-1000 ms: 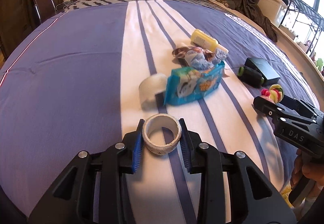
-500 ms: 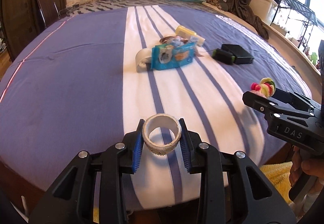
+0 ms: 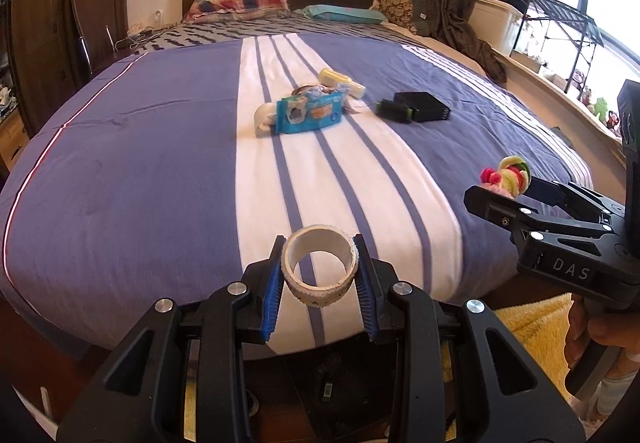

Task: Collect trash
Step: 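Carry tape roll and toy over the bin and open both tools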

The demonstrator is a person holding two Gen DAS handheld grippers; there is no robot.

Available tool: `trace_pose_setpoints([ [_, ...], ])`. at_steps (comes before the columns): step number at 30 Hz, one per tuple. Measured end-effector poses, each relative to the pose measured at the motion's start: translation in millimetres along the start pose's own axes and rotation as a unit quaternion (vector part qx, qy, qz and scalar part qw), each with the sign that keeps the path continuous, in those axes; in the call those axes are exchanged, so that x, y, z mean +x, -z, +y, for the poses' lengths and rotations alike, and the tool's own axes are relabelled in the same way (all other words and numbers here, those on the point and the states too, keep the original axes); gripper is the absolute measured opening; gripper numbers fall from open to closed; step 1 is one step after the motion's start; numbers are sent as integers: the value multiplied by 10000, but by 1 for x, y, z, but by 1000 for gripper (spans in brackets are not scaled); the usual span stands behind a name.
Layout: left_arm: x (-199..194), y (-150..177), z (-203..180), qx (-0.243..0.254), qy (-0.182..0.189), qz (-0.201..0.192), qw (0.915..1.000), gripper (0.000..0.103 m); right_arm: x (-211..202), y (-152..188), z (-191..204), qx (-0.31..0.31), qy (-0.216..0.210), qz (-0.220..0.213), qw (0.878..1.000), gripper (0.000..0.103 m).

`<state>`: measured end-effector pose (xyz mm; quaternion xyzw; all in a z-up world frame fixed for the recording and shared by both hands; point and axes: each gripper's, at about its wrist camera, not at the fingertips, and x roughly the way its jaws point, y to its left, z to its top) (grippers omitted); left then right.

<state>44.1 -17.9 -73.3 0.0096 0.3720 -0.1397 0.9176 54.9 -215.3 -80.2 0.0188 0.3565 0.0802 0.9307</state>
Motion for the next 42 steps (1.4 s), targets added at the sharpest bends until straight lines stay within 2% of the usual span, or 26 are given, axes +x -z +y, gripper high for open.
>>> trace_pose_setpoints([
  [11,-2,38,-11,34,156,276,9995,31,-12,39,1,-9,-86,184,9998,75],
  [20,24,81,-12,5,239,840,9962,31,8,80,0,-19,-133,681,9976,75],
  [31,72,132,-15,17,269,1573,9872,31,43,129,-4,123,-149,1370,9904,75],
  [42,107,166,-5,-219,627,2219,9728,31,81,161,-11,661,-583,2102,9737,75],
])
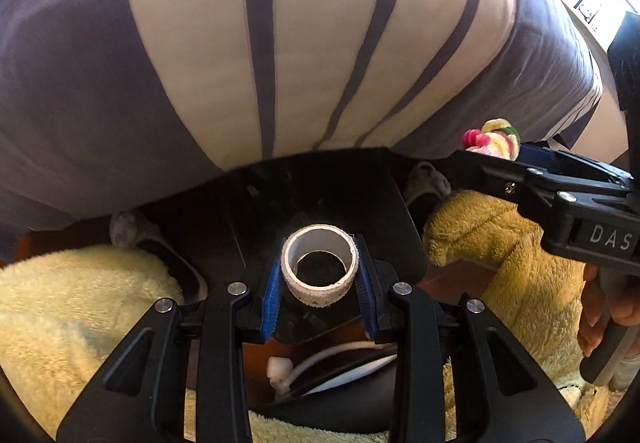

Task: Collect trash
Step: 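Carry tape roll and toy over the bin and open both tools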

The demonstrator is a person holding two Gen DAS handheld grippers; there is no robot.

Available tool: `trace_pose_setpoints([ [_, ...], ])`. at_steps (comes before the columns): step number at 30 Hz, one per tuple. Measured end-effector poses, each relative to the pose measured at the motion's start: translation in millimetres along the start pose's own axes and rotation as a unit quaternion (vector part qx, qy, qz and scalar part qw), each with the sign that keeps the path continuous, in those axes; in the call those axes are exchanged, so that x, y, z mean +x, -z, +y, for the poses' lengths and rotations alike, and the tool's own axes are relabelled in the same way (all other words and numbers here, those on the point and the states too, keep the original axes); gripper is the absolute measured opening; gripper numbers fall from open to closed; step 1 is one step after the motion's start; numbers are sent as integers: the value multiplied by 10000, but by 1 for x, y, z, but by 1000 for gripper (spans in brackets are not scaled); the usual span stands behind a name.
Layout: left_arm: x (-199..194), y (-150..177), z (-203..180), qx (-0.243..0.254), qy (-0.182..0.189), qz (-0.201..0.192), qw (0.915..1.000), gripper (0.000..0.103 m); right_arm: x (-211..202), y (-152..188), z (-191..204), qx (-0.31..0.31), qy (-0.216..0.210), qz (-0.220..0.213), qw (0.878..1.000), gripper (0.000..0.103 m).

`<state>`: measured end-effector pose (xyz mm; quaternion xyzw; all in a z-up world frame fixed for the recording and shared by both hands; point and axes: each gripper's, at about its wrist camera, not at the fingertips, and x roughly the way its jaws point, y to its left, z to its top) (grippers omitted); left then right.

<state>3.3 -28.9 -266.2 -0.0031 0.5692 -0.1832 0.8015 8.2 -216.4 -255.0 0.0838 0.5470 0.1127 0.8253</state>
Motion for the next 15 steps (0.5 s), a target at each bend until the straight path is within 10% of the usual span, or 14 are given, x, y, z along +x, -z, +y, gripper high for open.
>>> trace_pose_setpoints([
  [8,13,0,-3,29,13,246,9997,32,20,0,2,29,-111,297,9995,77],
  [15,12,-3,3,-78,-88,245,9996,53,22,-12,5,77,-174,269,9995,82],
])
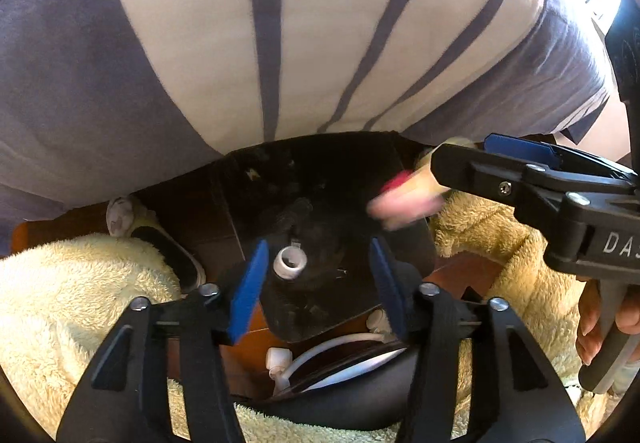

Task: Collect trash
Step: 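Carry tape roll and toy over the bin and open both tools, then move both open tools back toward the items on the bed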

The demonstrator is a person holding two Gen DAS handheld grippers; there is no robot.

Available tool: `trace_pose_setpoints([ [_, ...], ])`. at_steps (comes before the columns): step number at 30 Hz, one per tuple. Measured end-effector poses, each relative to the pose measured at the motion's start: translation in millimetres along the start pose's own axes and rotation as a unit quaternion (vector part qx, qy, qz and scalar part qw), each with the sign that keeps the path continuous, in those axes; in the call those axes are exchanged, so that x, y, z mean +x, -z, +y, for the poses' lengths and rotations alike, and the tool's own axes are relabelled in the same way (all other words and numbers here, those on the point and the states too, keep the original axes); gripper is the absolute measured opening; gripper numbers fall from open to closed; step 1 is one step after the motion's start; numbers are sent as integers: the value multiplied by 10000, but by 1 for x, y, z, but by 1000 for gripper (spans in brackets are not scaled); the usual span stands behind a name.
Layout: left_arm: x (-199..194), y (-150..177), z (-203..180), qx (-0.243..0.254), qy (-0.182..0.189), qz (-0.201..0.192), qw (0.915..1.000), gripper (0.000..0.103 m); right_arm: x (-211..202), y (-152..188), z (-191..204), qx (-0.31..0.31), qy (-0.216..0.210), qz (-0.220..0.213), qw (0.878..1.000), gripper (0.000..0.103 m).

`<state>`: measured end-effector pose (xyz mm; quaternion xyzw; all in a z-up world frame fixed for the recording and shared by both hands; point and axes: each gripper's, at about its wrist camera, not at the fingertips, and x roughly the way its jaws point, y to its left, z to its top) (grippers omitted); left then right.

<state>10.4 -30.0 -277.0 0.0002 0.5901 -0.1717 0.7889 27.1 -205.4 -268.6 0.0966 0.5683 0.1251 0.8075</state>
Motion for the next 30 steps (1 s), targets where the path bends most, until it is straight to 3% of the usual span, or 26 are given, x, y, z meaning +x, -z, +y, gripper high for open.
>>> trace_pose_setpoints([
  [5,-8,-2,2,-31,-82,-110,9999,60,-6,-2,-1,22,81,-85,9999,83],
  [10,-27,-4,0,4,-261,-359,9990,83,-23,-5,-2,-63,495,-324,9982,98],
  [13,-42,-7,-2,29,-363,-569,9977,92,-36,-7,-1,-169,764,-513,9956,98],
  [23,-103,-25,-5,91,-503,-1368,9893,94,-106,-27,-7,-82,1015,-1362,9854,100],
  [30,-141,-58,0,95,-630,-1868,9803,94,-143,-59,-1,-246,1126,-1885,9753,100],
])
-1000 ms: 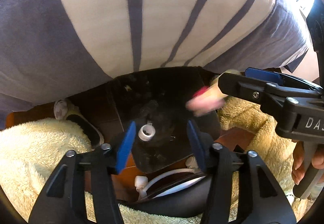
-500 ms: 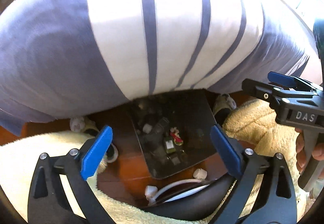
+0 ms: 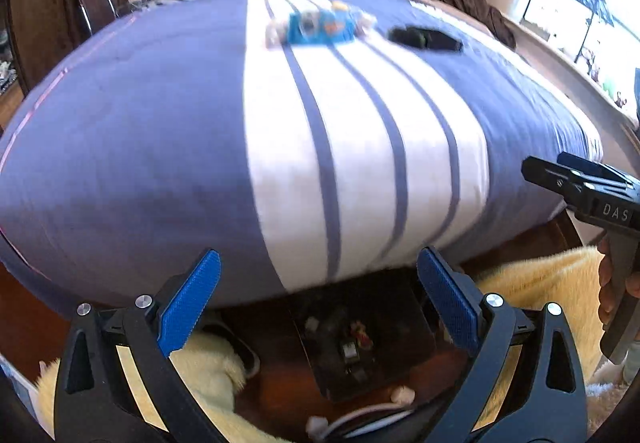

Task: Collect trash
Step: 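Move both open tools back toward the items on the bed, then grasp the blue wipes packet with the left tool while the right tool grasps the black spool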

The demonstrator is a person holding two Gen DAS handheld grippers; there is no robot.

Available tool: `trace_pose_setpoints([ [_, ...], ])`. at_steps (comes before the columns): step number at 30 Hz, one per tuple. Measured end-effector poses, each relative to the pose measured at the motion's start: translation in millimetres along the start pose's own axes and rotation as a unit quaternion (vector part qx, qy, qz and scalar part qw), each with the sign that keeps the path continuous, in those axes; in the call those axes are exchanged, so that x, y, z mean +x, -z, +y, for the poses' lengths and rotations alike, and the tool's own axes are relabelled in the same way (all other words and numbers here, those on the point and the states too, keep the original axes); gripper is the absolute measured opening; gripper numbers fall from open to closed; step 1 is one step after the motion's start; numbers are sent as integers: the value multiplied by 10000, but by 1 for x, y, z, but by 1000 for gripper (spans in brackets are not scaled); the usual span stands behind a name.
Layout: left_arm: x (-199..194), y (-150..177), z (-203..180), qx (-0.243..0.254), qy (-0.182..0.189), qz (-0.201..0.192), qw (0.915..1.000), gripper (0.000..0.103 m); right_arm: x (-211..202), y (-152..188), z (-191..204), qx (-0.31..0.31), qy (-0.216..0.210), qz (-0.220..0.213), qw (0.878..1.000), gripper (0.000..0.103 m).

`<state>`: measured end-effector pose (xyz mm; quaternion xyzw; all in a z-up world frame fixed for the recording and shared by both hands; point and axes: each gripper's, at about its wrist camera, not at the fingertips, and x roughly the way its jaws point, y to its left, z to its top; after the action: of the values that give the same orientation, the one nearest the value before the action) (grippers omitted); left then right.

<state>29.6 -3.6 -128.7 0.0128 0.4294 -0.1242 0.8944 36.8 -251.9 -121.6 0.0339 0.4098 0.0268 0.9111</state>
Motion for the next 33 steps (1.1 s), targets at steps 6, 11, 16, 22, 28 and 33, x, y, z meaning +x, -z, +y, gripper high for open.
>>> trace_pose_setpoints([
  [6,-1,-43,16,-36,-190,-197,9996,94,0,-33,-9,10,98,-185,9998,100],
  [11,7,-76,23,-16,-265,-299,9992,94,11,-63,-15,73,177,-286,9994,100],
  [16,28,-105,24,95,-274,-255,9993,94,36,-85,-19,116,162,-201,9996,100],
  [22,53,-134,29,61,-215,-206,9995,93,66,-104,-10,32,4,-94,10000,100],
  [28,74,-155,25,86,-106,-155,9998,93,95,-130,-2,-100,-326,11,9994,74],
  [33,91,-166,19,157,20,-65,9999,93,122,-143,-1,-154,-293,323,9989,71],
])
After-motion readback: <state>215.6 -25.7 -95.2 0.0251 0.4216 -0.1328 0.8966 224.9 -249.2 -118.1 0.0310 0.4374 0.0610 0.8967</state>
